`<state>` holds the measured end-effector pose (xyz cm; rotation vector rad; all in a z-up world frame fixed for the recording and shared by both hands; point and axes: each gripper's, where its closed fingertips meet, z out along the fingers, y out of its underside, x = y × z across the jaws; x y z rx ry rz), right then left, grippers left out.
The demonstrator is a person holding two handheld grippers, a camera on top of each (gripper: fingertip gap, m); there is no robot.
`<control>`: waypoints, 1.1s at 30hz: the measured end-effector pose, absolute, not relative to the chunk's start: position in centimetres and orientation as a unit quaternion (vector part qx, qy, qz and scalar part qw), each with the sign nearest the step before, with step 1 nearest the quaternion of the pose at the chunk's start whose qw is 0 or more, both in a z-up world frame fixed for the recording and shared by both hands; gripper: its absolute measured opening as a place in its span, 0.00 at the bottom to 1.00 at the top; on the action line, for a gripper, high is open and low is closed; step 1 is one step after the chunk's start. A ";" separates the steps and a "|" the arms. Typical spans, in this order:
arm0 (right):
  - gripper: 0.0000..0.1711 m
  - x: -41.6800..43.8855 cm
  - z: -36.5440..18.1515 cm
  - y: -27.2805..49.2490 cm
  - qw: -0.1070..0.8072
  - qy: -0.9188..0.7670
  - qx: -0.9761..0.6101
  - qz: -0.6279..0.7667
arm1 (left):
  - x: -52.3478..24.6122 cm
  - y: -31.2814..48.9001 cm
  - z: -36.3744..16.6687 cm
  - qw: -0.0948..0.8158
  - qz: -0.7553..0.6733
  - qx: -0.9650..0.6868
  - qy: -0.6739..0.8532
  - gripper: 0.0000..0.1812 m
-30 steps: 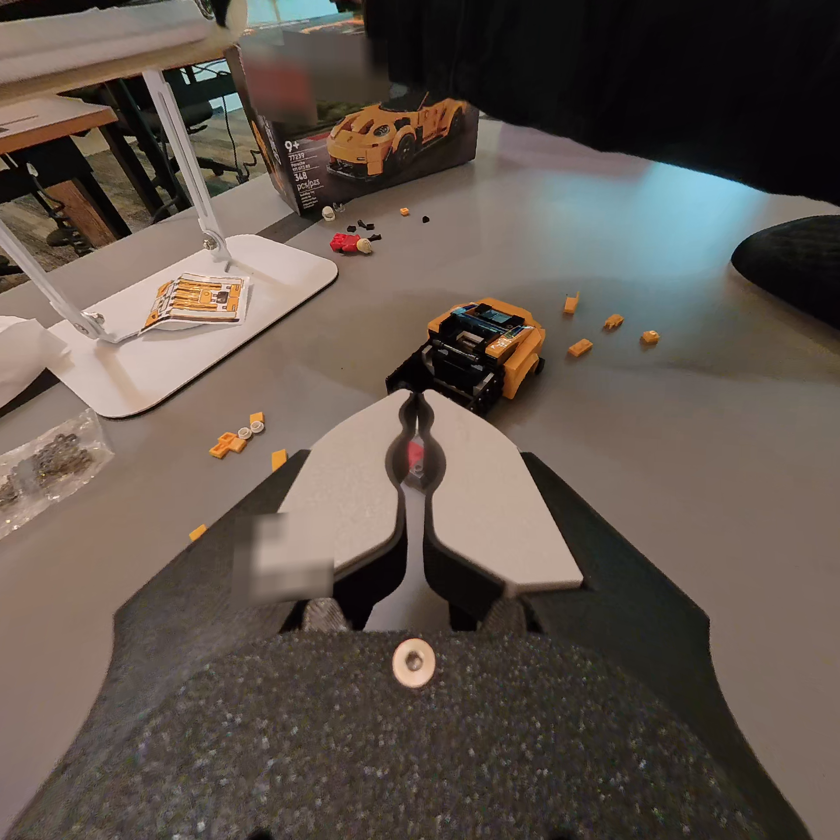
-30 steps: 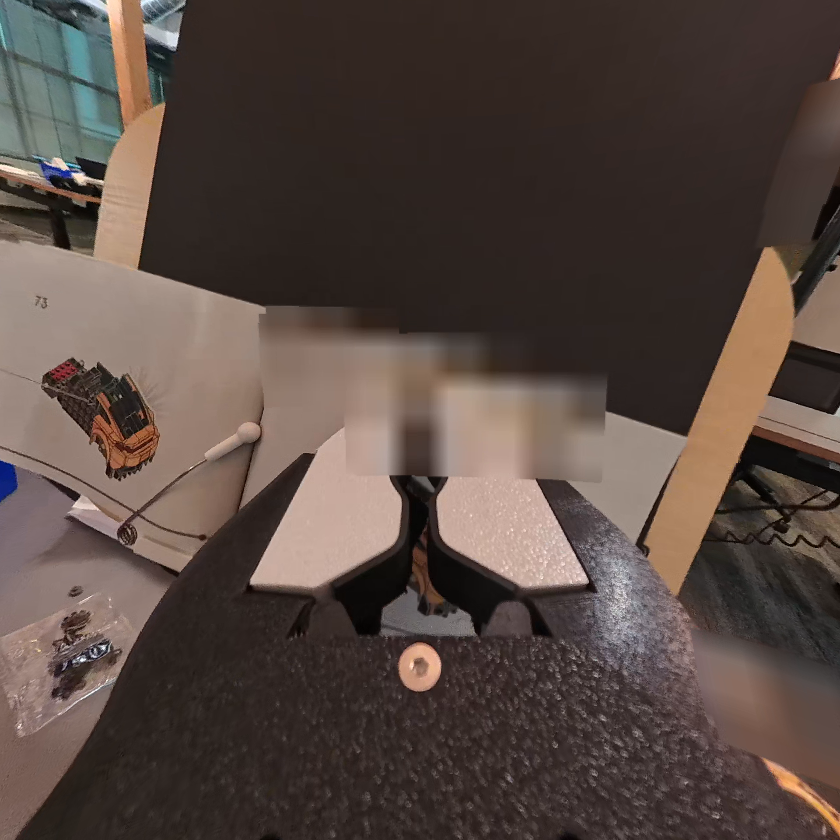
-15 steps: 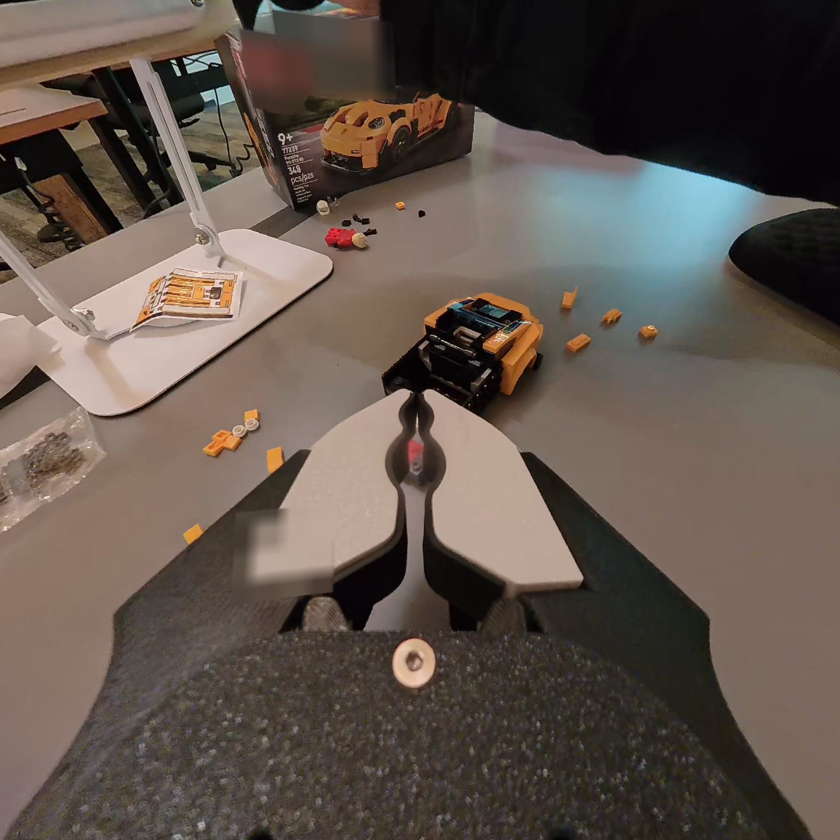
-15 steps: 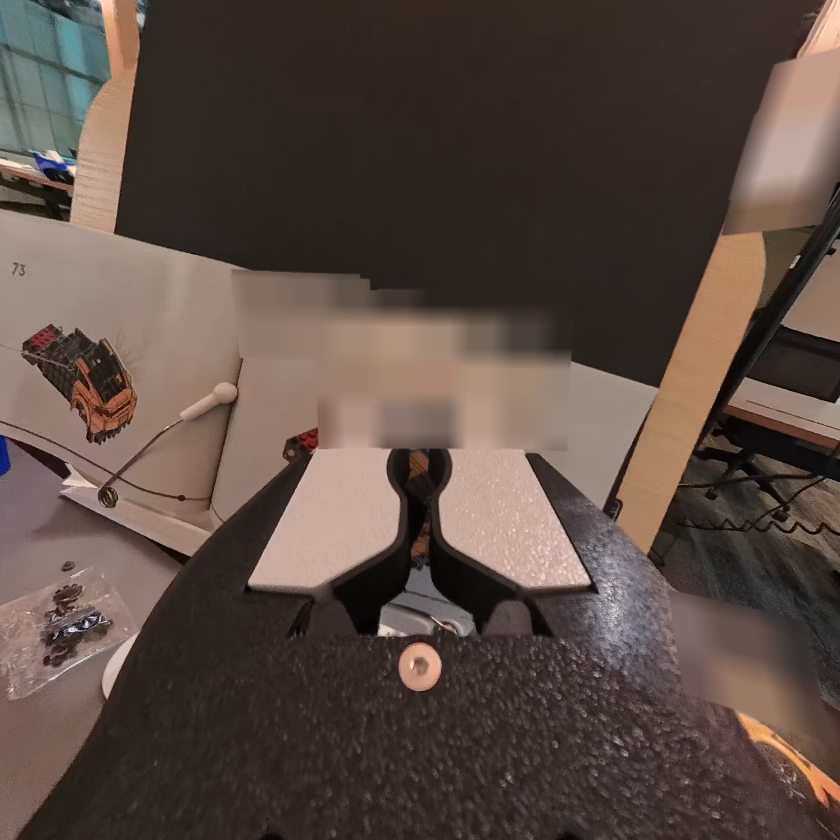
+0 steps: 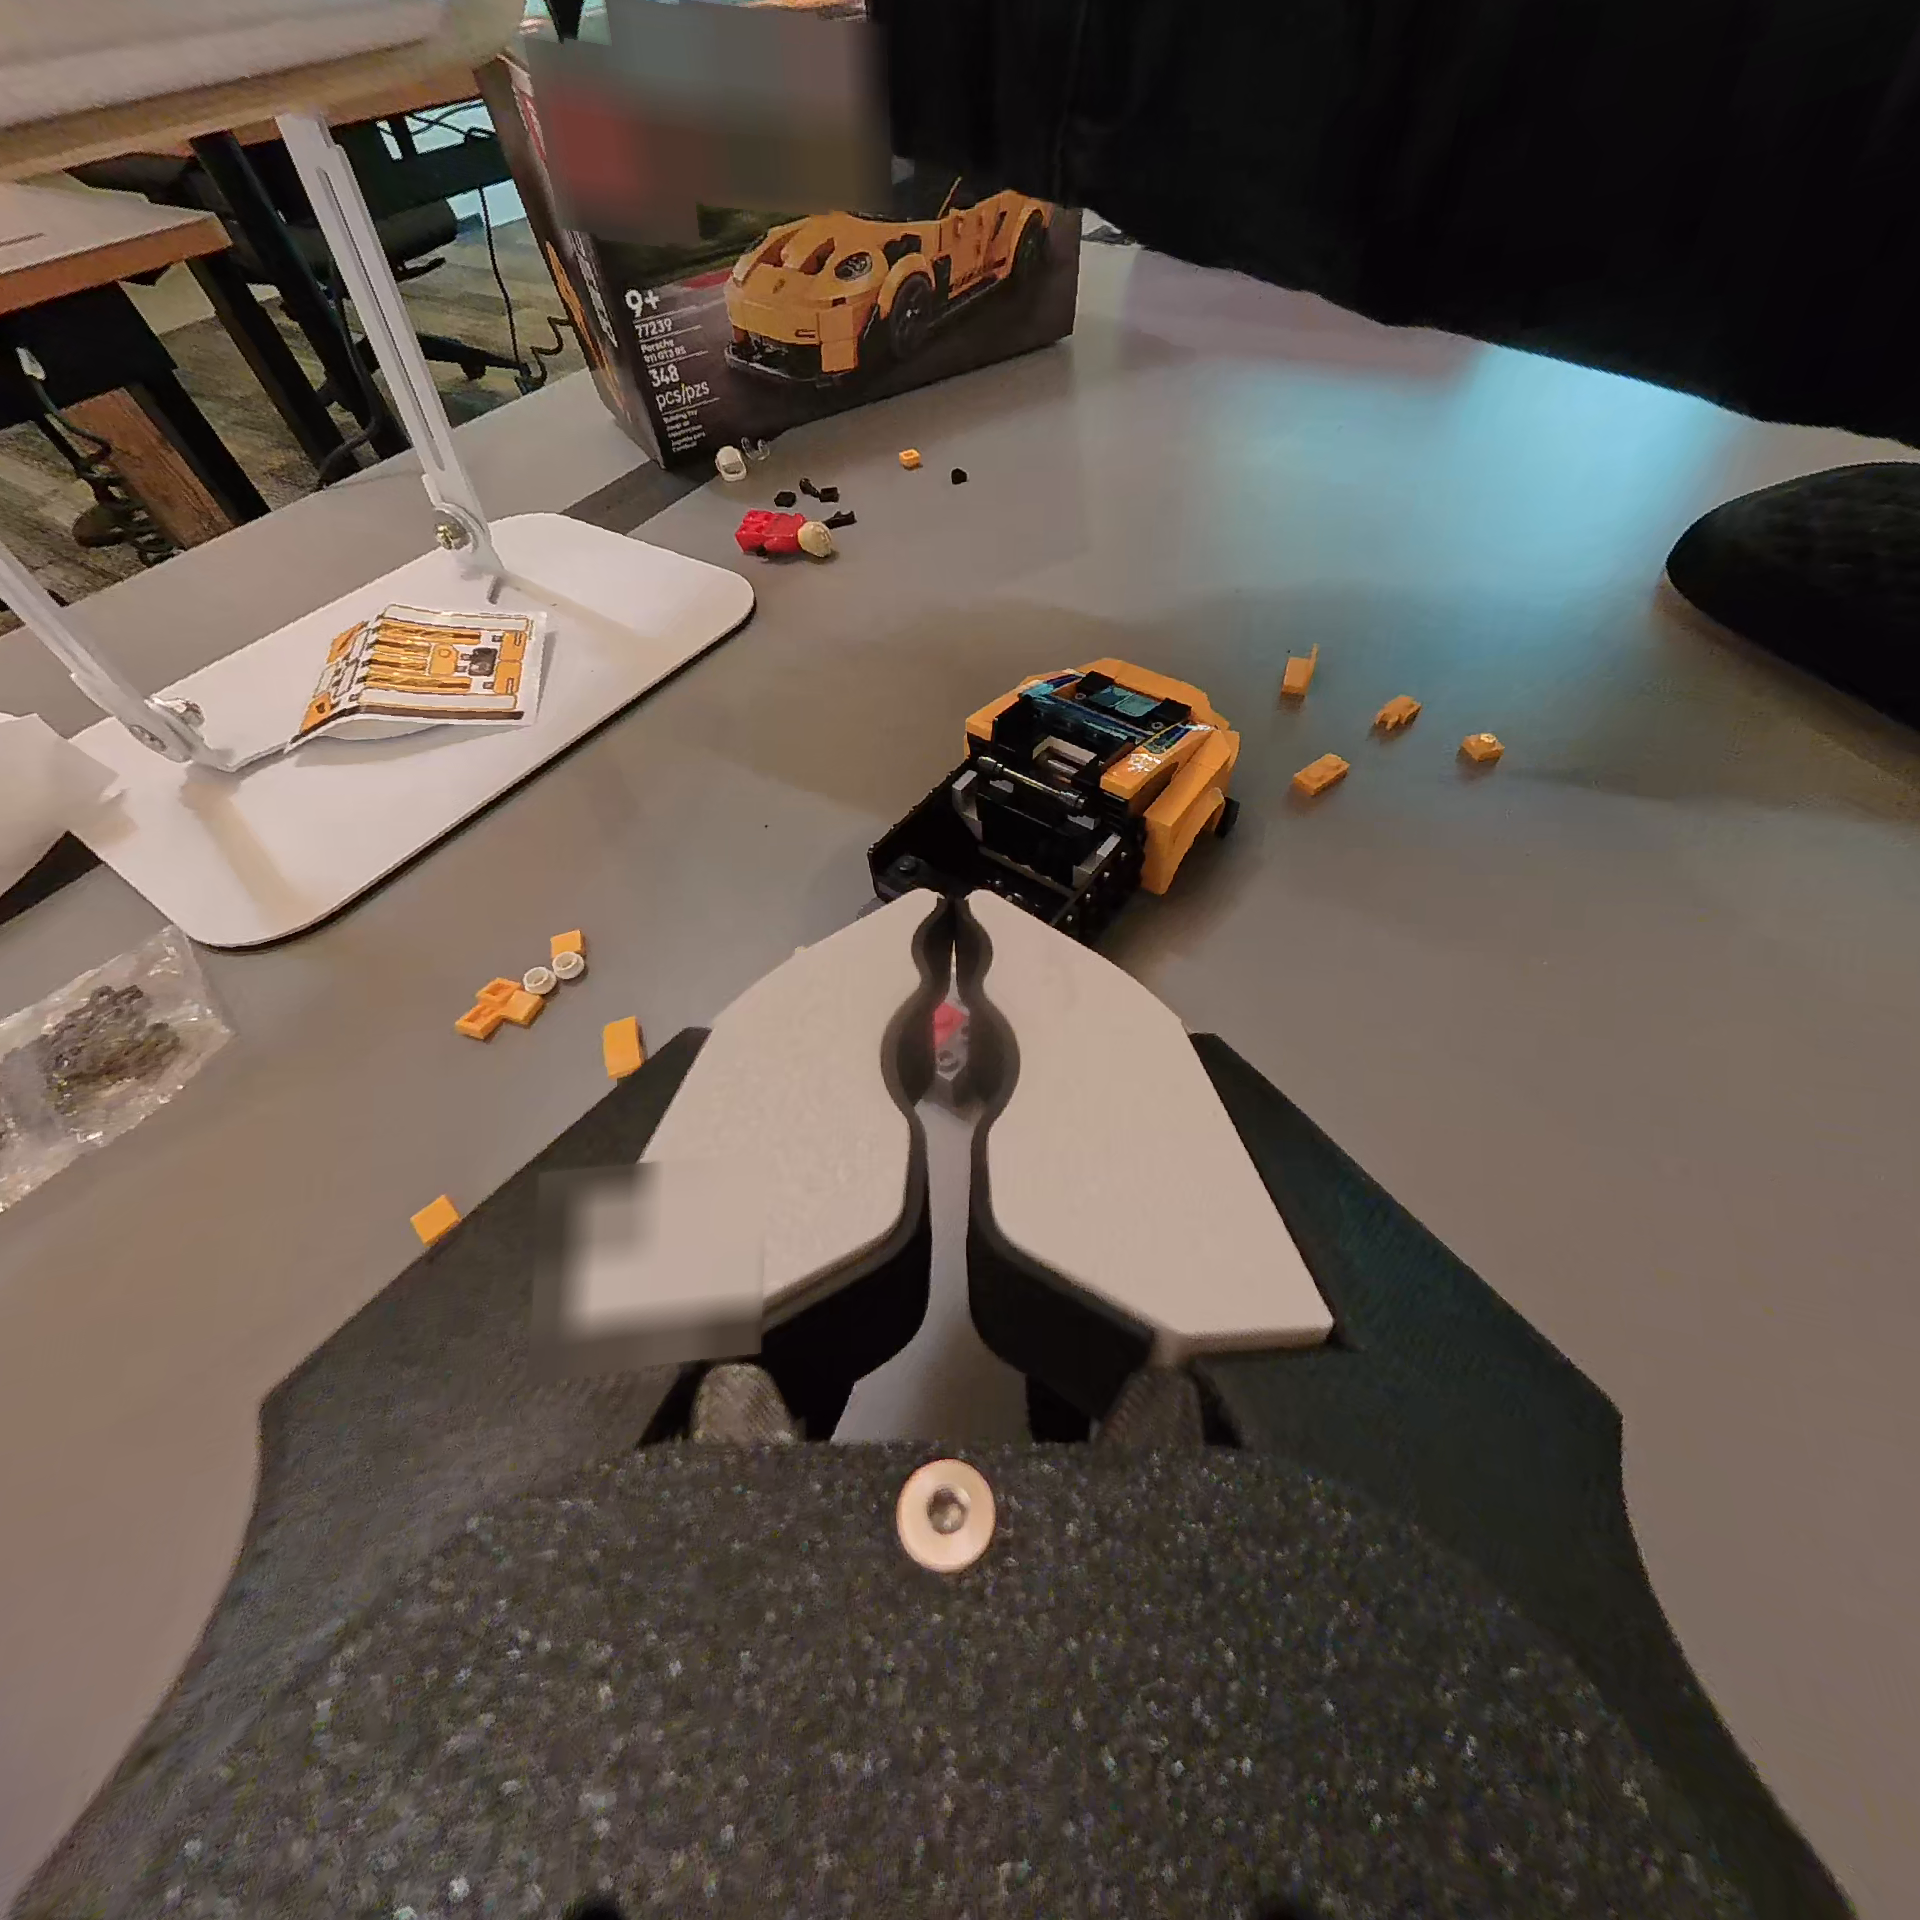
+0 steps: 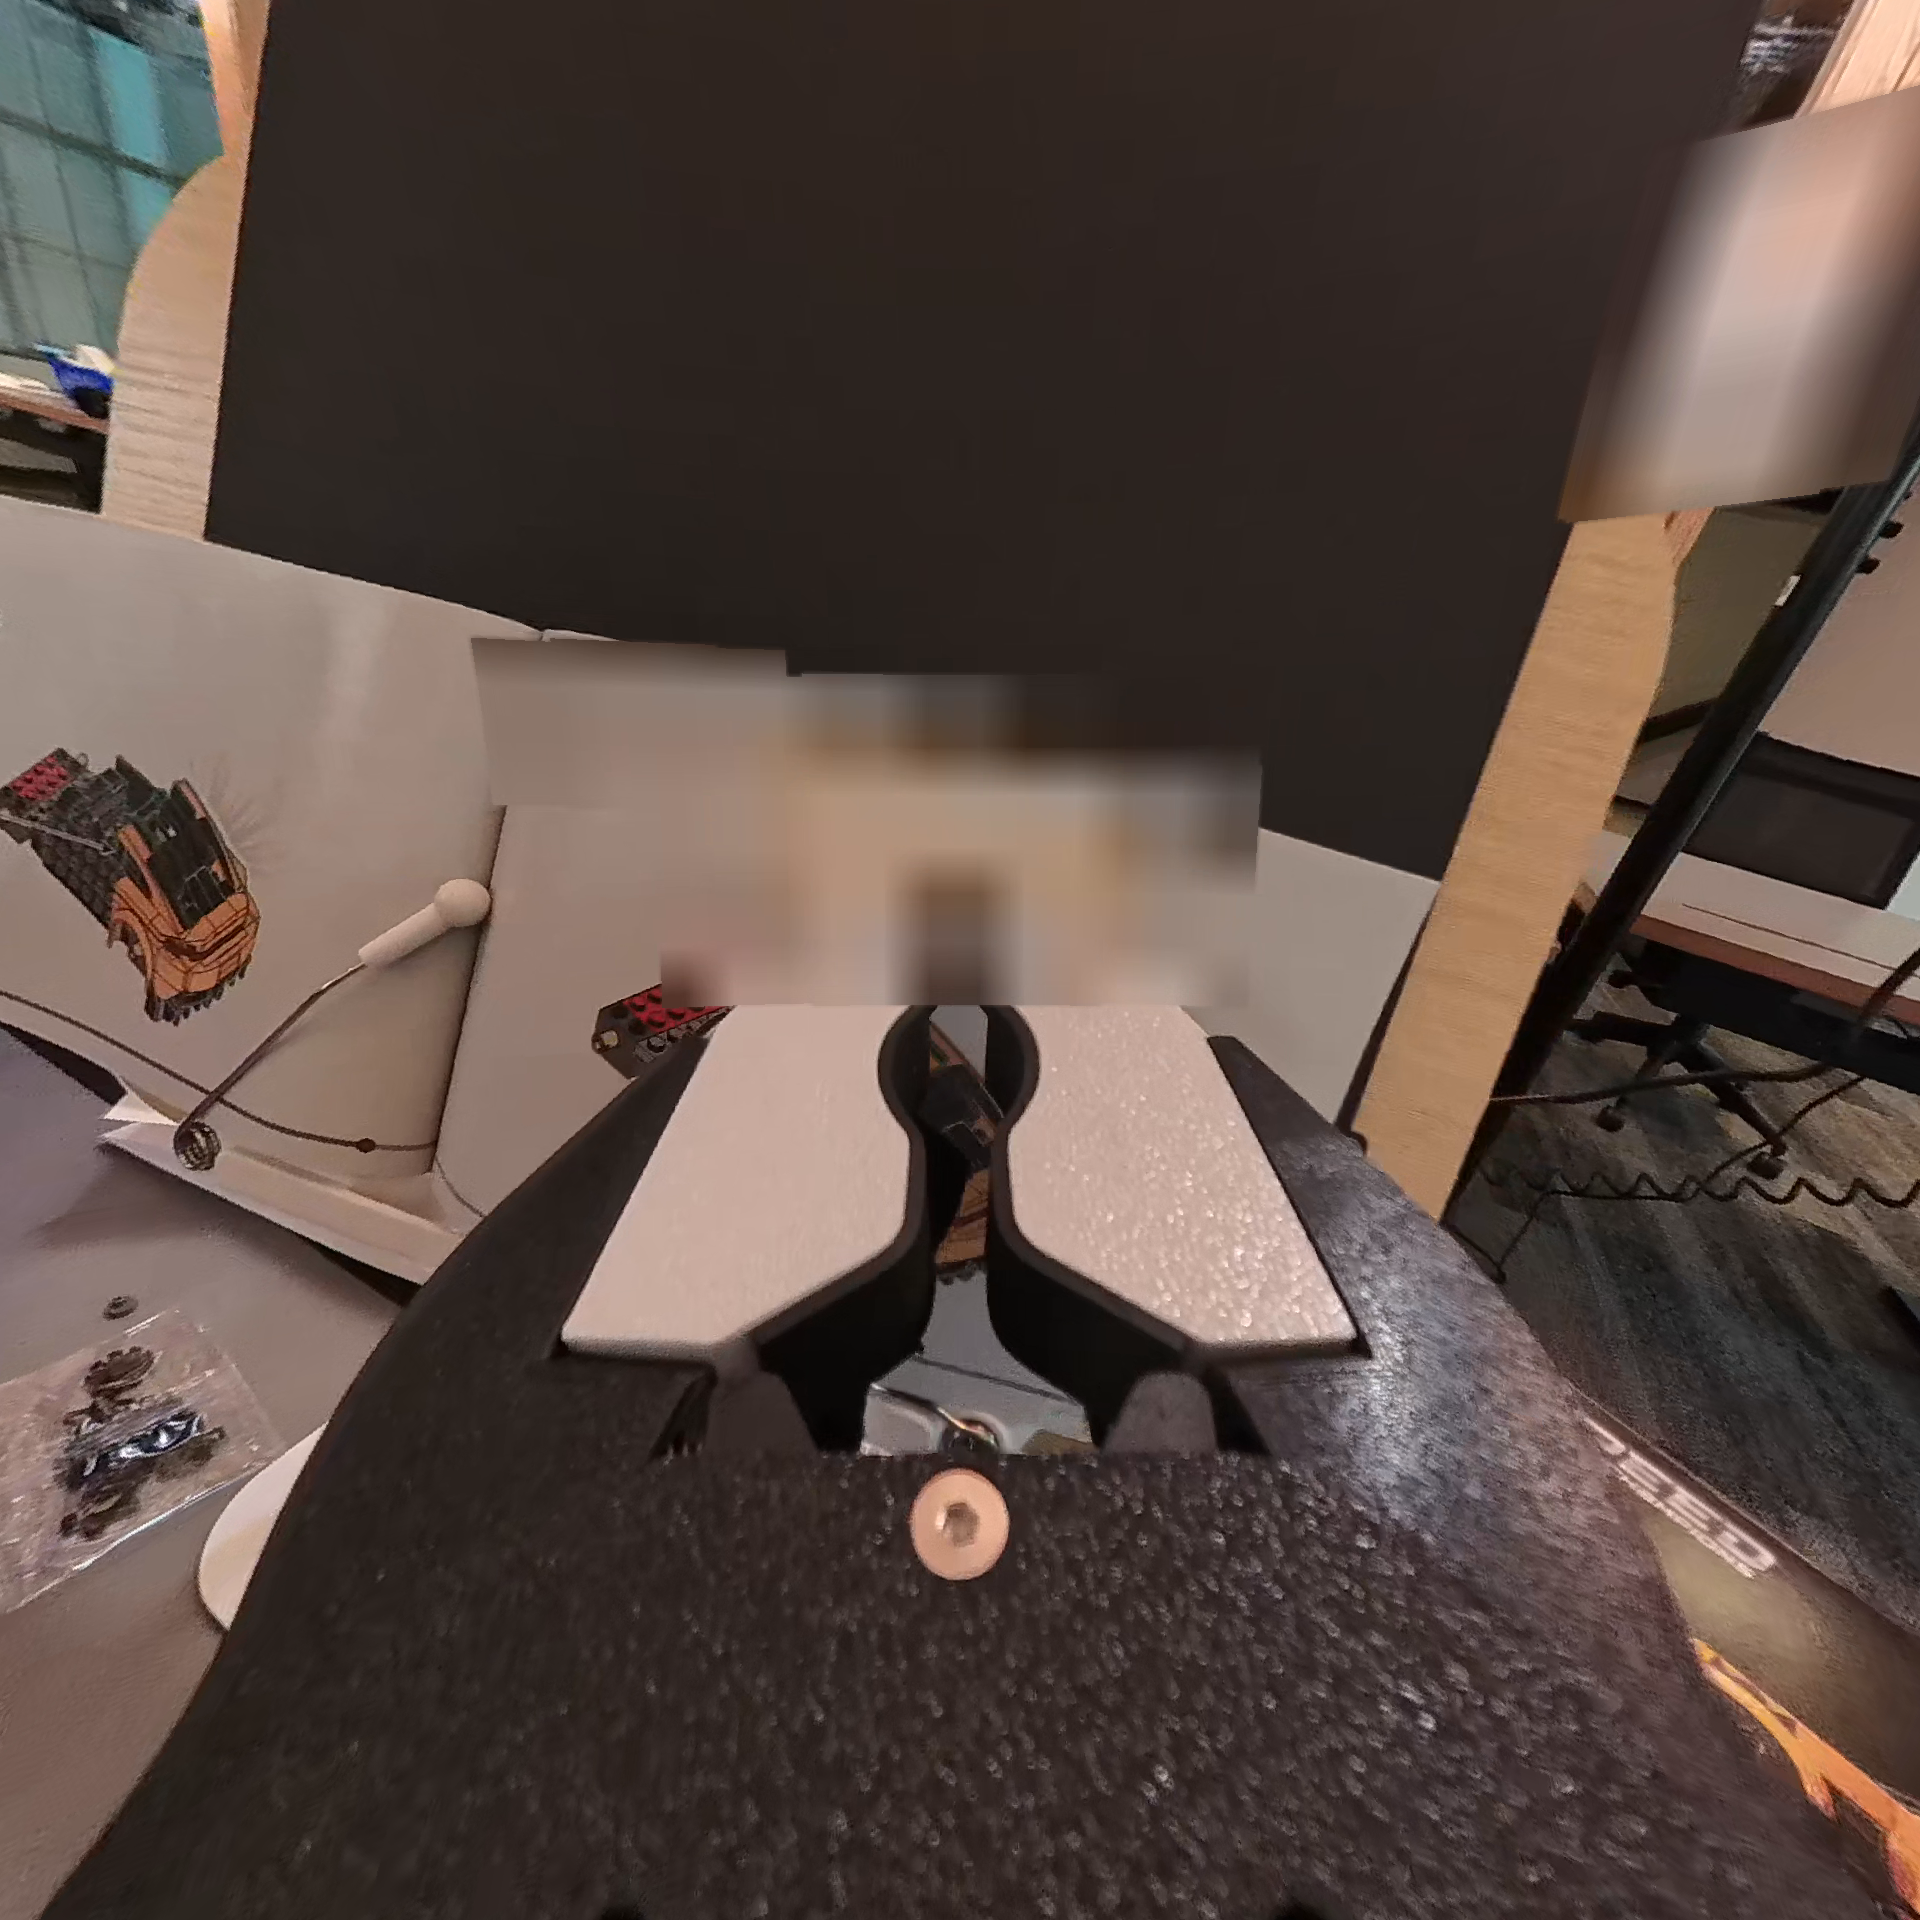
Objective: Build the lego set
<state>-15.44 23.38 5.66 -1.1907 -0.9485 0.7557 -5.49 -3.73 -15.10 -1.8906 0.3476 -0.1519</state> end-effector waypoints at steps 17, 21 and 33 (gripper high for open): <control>0.03 -15.2 5.9 23.1 0.664 -0.423 -0.522 0.328 | -5.4 -3.7 -15.4 0.565 -0.067 -0.809 0.149 0.00; 0.03 -14.3 5.8 24.5 0.666 -0.409 -0.534 0.323 | -5.4 -3.7 -15.4 0.564 -0.068 -0.809 0.149 0.00; 0.11 -5.9 0.7 17.0 0.588 -0.572 -0.474 0.319 | -5.4 -3.9 -15.2 0.567 -0.067 -0.807 0.151 0.00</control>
